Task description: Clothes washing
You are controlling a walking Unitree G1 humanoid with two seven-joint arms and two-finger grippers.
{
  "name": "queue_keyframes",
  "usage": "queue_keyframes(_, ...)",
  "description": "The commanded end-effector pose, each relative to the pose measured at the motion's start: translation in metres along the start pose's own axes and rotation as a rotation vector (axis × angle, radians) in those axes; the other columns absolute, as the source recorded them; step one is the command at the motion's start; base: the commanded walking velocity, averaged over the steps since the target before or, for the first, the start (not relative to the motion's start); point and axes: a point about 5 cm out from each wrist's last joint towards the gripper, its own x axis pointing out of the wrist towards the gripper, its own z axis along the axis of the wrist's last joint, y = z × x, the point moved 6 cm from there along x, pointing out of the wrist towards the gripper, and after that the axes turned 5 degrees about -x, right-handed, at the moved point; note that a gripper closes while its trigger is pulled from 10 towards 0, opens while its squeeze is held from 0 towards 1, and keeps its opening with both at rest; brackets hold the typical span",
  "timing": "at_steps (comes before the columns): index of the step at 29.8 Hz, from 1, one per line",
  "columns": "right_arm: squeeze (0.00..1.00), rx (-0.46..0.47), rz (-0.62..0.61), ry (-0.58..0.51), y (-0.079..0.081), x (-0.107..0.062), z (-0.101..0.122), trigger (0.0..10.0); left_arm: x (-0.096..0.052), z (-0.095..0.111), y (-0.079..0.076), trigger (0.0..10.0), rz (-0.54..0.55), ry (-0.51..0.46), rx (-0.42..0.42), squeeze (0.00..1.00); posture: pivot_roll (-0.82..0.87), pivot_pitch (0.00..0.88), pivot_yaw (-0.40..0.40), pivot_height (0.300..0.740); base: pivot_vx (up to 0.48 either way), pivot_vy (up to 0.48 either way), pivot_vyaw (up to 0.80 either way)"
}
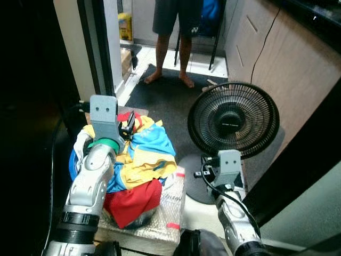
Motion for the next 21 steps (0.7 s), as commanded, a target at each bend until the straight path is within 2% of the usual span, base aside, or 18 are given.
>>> queue_keyframes(1, 0.0, 0.0, -0.012, -0.004, -0.004, 0.004, 0.003, 10.0, 0.008, 0.003, -0.012, 10.0, -0.027, 0.003, 0.054, 0.0, 0.05, 0.057, -0.037, 0.551, 0.0, 0.0, 0.0)
queue_keyframes(2, 0.0, 0.0, -0.012, -0.004, -0.004, 0.004, 0.003, 10.0, 0.008, 0.003, -0.012, 10.0, -0.027, 0.003, 0.054, 0.0, 0.05, 0.057, -0.037, 0.551, 0.0, 0.0, 0.0)
queue_keyframes(4, 0.0, -0.004, -0.015, -0.012, -0.007, 0.005, 0.007, 10.0, 0.014, -0.008, -0.022, 10.0, -0.072, 0.103, 0.112, 0.0, 0.05, 0.063, -0.038, 0.551, 0.0, 0.0, 0.0)
queue_keyframes(9, 0.0, -0.006, -0.016, -0.009, -0.008, 0.004, 0.005, 10.0, 0.011, -0.018, -0.027, 10.0, -0.133, 0.196, 0.136, 0.0, 0.05, 0.067, -0.034, 0.551, 0.0, 0.0, 0.0)
queue_keyframes(11, 0.0, -0.007, -0.023, -0.001, -0.01, 0.001, 0.002, 10.0, -0.001, -0.031, -0.039, 10.0, -0.242, 0.294, 0.1, 0.0, 0.05, 0.069, -0.033, 0.551, 0.0, 0.0, 0.0)
queue_keyframes(12, 0.0, -0.007, -0.023, -0.001, -0.01, 0.001, 0.002, 10.0, -0.001, -0.031, -0.039, 10.0, -0.242, 0.294, 0.1, 0.0, 0.05, 0.069, -0.033, 0.551, 0.0, 0.0, 0.0)
queue_keyframes(13, 0.0, -0.008, -0.025, 0.002, -0.01, 0.0, 0.001, 10.0, -0.005, -0.038, -0.042, 10.0, -0.262, 0.333, 0.095, 0.0, 0.06, 0.072, -0.033, 0.551, 0.0, 0.0, 0.0)
queue_keyframes(15, 0.0, -0.008, -0.025, 0.005, -0.01, 0.001, 0.0, 10.0, -0.007, -0.048, -0.044, 10.0, -0.268, 0.385, 0.094, 0.0, 0.06, 0.072, -0.033, 0.551, 0.0, 0.0, 0.0)
queue_keyframes(17, 0.0, -0.008, -0.025, 0.005, -0.01, 0.001, 0.0, 10.0, -0.007, -0.048, -0.044, 10.0, -0.268, 0.385, 0.094, 0.0, 0.06, 0.072, -0.033, 0.551, 0.0, 0.0, 0.0)
queue_keyframes(18, 0.0, -0.008, -0.024, 0.005, -0.01, 0.001, 0.0, 10.0, -0.007, -0.055, -0.044, 10.0, -0.261, 0.424, 0.054, 0.0, 0.06, 0.073, -0.034, 0.551, 0.0, 0.0, 0.0)
queue_keyframes(19, 0.0, -0.008, -0.024, 0.005, -0.01, 0.001, 0.0, 10.0, -0.007, -0.055, -0.044, 10.0, -0.261, 0.424, 0.054, 0.0, 0.06, 0.073, -0.034, 0.551, 0.0, 0.0, 0.0)
queue_keyframes(20, 0.0, -0.008, -0.024, 0.006, -0.01, 0.002, 0.0, 10.0, -0.008, -0.062, -0.043, 10.0, -0.255, 0.463, 0.003, 0.0, 0.06, 0.073, -0.034, 0.551, 0.0, 0.0, 0.0)
queue_keyframes(21, 0.0, -0.008, -0.024, 0.006, -0.01, 0.002, 0.0, 10.0, -0.008, -0.062, -0.043, 10.0, -0.255, 0.463, 0.003, 0.0, 0.06, 0.073, -0.034, 0.551, 0.0, 0.0, 0.0)
